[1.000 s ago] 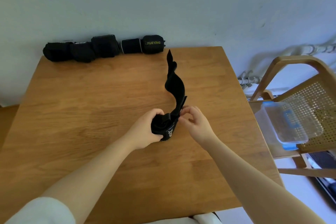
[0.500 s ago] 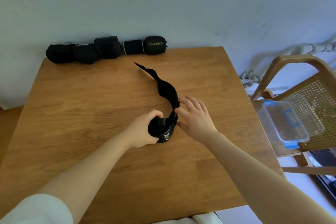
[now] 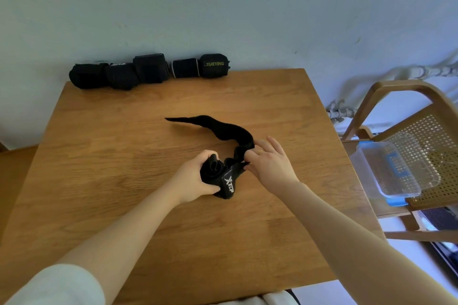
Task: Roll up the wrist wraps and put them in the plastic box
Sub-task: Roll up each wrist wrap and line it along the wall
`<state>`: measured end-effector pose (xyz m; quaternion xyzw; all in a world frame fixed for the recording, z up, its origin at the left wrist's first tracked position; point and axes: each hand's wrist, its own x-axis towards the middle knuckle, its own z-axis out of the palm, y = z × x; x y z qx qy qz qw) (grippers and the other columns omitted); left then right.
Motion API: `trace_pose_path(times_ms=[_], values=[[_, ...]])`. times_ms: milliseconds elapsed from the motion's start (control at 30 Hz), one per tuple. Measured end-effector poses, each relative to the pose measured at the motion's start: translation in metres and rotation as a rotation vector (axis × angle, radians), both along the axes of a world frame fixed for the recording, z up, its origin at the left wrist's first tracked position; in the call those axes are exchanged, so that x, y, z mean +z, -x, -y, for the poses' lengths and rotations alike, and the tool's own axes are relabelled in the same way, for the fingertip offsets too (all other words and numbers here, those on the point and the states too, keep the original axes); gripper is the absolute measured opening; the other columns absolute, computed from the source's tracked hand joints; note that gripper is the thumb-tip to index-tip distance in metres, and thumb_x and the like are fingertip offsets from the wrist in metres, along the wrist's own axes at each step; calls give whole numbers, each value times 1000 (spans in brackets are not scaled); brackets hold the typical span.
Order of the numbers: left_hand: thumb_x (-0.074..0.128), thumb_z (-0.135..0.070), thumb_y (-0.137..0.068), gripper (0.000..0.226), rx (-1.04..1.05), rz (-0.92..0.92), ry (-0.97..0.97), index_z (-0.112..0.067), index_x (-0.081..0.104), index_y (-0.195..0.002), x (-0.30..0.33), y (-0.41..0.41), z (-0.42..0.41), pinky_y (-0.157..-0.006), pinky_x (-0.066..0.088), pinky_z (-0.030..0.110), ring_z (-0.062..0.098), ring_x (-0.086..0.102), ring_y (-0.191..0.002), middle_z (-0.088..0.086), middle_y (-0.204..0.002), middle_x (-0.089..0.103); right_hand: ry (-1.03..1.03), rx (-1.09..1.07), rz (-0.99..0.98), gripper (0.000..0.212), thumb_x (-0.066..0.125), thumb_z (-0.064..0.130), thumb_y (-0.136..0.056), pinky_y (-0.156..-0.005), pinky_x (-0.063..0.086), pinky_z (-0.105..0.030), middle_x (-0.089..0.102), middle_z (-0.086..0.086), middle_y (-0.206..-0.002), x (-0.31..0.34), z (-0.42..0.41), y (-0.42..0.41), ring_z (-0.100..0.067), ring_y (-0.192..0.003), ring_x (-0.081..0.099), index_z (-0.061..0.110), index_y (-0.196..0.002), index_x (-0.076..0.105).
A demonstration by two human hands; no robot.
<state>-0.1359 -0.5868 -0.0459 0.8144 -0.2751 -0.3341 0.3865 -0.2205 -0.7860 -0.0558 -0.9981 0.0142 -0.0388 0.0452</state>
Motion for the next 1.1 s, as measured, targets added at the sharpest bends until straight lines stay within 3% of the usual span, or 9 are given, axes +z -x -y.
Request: trace_pose_path(times_ms=[133, 333, 400, 467, 533, 633, 767, 933, 1100], values=[[75, -6, -71, 49, 33, -81, 46, -33, 46, -101, 0, 3, 1, -86, 49, 34, 20, 58, -100, 2, -110, 61, 61, 9, -106, 26, 55, 10, -91, -111, 22, -36, 62, 0, -118, -5, 6, -1, -27, -129, 43, 17, -117, 59], [76, -5, -73, 48, 121, -153, 95, -27, 51, -108, -3, 2, -2, -93, 46, 30, 11, 58, -102, -2, -111, 61, 101, 18, -180, 13, 47, 23, -98, -96, 28, -29, 62, 2, -107, 3, 10, -2, -20, -110, 49, 17, -106, 54], [75, -4, -73, 48, 143, -141, 123, -28, 50, -105, 0, -2, -1, -91, 46, 30, 11, 57, -100, -1, -109, 60, 67, -17, -244, 11, 44, 22, -100, -78, 39, -28, 62, 1, -100, 9, 8, 1, -20, -97, 54, 16, -107, 49], [74, -3, -72, 45, 116, -106, 141, -27, 49, -102, 4, -4, 3, -86, 46, 28, 13, 57, -98, 1, -108, 60, 26, -110, -295, 9, 42, 20, -100, -53, 35, -26, 55, 3, -80, 14, 4, 3, -19, -69, 54, 16, -109, 43], [74, -5, -73, 47, 104, -97, 148, -31, 50, -104, 8, -5, 7, -79, 45, 20, 7, 56, -98, -5, -108, 60, -13, -205, -361, 11, 41, 21, -101, -44, 29, -25, 48, 4, -69, 18, 5, 0, -15, -55, 45, 17, -110, 40], [74, -5, -75, 49, 123, -119, 168, -34, 51, -106, 11, -8, 8, -73, 42, 14, 2, 57, -97, -10, -105, 60, -126, -256, -421, 18, 40, 27, -101, -48, 31, -26, 52, 1, -77, 22, 10, -1, -18, -62, 49, 16, -115, 45], [73, -1, -76, 51, 151, -173, 194, -36, 52, -106, 14, -12, 6, -72, 44, 13, 3, 57, -96, -11, -106, 59, -295, -234, -532, 16, 40, 28, -101, -74, 35, -30, 56, 1, -85, 26, 14, -1, -20, -80, 52, 17, -108, 49], [71, 4, -76, 52, 261, -269, 229, -30, 53, -111, 10, -19, -4, -73, 47, 19, 11, 58, -97, -8, -107, 58, -858, -351, -565, 13, 48, 19, -98, -89, 44, -35, 65, -3, -102, 26, 16, -1, -19, -97, 59, 18, -102, 60], [72, 1, -75, 45, 347, -421, 310, -25, 56, -108, 6, -21, -12, -77, 47, 25, 18, 59, -99, 0, -105, 62, -1318, -379, -446, 27, 54, 4, -93, -73, 46, -29, 61, -9, -81, 30, 20, -5, -25, -83, 60, 14, -69, 49]])
